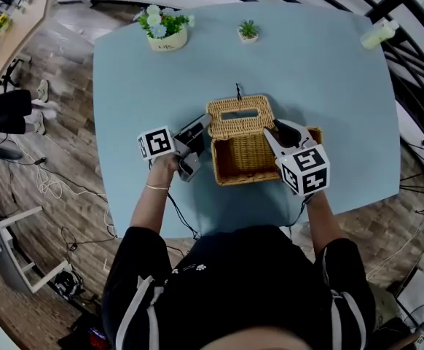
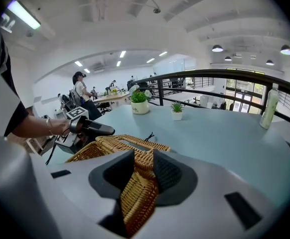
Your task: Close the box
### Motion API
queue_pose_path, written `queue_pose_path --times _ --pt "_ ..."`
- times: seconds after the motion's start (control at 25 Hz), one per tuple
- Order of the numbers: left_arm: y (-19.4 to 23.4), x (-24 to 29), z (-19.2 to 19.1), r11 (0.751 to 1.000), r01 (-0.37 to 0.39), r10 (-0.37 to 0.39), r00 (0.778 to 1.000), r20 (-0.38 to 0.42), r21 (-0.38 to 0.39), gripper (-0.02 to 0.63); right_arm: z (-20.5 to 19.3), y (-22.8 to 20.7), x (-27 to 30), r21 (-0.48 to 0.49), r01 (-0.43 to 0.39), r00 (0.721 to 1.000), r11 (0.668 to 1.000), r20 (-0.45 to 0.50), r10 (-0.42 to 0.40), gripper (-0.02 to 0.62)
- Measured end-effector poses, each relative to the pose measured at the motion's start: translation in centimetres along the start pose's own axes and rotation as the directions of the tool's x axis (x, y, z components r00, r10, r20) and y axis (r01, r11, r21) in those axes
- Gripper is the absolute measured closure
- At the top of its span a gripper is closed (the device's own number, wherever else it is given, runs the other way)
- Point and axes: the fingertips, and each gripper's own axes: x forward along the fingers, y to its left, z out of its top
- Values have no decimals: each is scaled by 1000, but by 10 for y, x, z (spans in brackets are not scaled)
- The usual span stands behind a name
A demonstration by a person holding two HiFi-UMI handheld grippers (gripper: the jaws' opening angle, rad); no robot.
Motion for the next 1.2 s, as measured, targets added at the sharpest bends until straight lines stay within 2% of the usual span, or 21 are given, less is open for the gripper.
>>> queue_pose_path --times 0.16,0.32,0.4,0.76,0.88,1.0,1.2 --pt "4 5 4 1000 4 -3 1000 19 -27 466 0 0 0 5 4 1000 1000 0 -4 479" --pt "12 6 5 999 -23 24 999 28 -37 468 0 2 -1 9 6 1000 1000 -1 -6 479" --pt "9 7 5 999 -9 11 999 34 -43 468 0 2 -1 9 8 1000 1000 0 -8 479" --pt "-5 7 11 999 -2 0 998 60 32 491 -1 -1 -7 52 12 1000 999 21 -13 476" --pt "-11 8 14 999 25 -29 997 76 45 500 4 -6 -12 60 17 999 998 48 -20 474" --pt "-16 7 20 996 18 -25 996 90 86 508 15 -15 -15 44 33 996 998 80 -37 474" --pt "-31 7 24 991 45 -60 991 120 126 528 37 -38 -19 190 13 982 982 182 -49 477"
